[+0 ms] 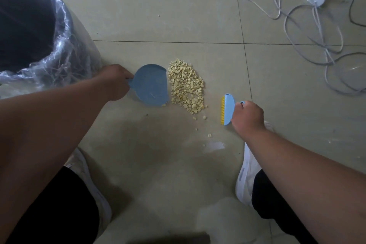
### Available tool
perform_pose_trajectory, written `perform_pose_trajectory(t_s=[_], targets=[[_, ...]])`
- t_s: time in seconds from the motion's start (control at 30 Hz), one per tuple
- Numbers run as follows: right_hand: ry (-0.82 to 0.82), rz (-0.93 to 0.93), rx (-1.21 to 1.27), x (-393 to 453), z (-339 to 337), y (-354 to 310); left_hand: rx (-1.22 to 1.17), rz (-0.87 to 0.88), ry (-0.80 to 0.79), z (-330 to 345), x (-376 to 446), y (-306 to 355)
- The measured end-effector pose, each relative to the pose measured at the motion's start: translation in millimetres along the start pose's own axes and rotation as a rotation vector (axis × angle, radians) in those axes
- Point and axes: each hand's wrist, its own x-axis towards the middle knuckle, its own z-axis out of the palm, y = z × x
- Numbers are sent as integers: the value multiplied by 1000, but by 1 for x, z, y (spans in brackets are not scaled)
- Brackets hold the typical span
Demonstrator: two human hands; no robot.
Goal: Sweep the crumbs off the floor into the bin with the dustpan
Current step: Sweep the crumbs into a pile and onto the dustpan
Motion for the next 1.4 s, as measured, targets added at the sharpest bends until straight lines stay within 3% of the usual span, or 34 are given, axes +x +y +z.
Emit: perform_pose_trajectory(t_s=[0.23, 0.4, 0.7, 1.0, 1.27, 1.4], targets=[[-119, 56, -45, -42, 11, 28, 47, -8, -74, 3, -4, -5], [-216, 97, 18, -49, 25, 8, 29, 14, -76, 1, -8, -8], [-216, 218, 320, -14, 33, -36, 24, 29, -21, 1, -5, -14], [-214, 257, 446, -1, 24, -46, 77, 51, -13, 2, -5, -12], [-184, 268, 209, -35, 8, -7, 39, 67, 1, 2, -4, -11], [-276, 227, 14, -49, 15, 6, 24, 77, -5, 3, -5, -10]])
